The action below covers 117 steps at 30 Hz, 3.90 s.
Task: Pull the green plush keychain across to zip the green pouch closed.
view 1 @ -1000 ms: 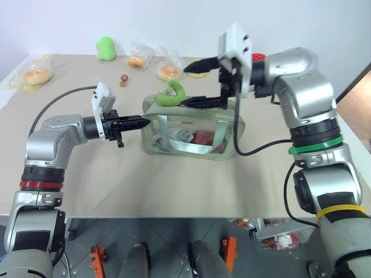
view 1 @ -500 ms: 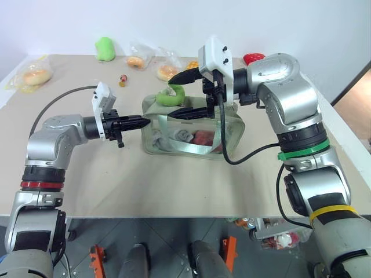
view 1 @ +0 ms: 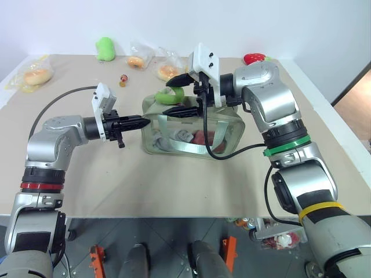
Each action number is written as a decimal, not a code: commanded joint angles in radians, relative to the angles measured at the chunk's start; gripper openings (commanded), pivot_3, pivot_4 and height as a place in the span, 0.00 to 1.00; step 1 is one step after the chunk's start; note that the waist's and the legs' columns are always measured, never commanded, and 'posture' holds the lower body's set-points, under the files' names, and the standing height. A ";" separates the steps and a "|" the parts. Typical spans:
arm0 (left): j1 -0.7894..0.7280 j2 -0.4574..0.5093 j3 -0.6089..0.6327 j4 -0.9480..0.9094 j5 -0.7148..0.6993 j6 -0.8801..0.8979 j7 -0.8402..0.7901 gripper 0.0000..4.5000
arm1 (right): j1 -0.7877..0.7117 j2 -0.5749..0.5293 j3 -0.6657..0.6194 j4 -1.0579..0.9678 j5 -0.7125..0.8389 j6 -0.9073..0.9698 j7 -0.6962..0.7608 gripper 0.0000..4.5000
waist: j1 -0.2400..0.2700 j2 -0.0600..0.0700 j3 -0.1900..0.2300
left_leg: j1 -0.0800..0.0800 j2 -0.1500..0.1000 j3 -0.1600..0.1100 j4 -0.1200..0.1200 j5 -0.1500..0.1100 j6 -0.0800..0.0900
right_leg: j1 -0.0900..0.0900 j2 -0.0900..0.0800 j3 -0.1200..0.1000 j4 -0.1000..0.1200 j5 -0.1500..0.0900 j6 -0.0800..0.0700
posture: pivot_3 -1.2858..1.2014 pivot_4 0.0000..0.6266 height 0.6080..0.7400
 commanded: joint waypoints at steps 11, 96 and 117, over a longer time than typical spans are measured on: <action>0.011 0.000 0.018 -0.033 -0.014 -0.005 0.015 0.00 | -0.025 0.002 -0.013 0.014 -0.016 -0.034 0.011 0.00 | 0.000 0.000 0.000 | 0.000 0.000 0.000 0.000 0.000 0.000 | 0.000 0.000 0.000 0.000 0.000 0.000 | 0.52 0.24 1.00; 0.036 -0.008 0.070 -0.079 -0.145 0.149 0.037 0.31 | 0.508 -0.480 -0.286 -0.180 0.003 0.000 -0.051 0.65 | -0.001 -0.001 -0.001 | 0.012 -0.004 0.001 0.000 0.001 0.001 | 0.014 -0.004 0.003 -0.001 -0.002 0.002 | 0.52 0.24 1.00; 0.360 0.100 0.364 -0.250 -0.258 0.198 0.192 0.91 | 0.806 -0.588 -0.677 -0.496 0.415 0.362 -0.082 0.65 | -0.001 0.000 0.000 | 0.012 -0.004 0.003 0.000 0.000 0.001 | 0.014 -0.005 0.004 -0.001 -0.006 -0.004 | 0.52 0.24 1.00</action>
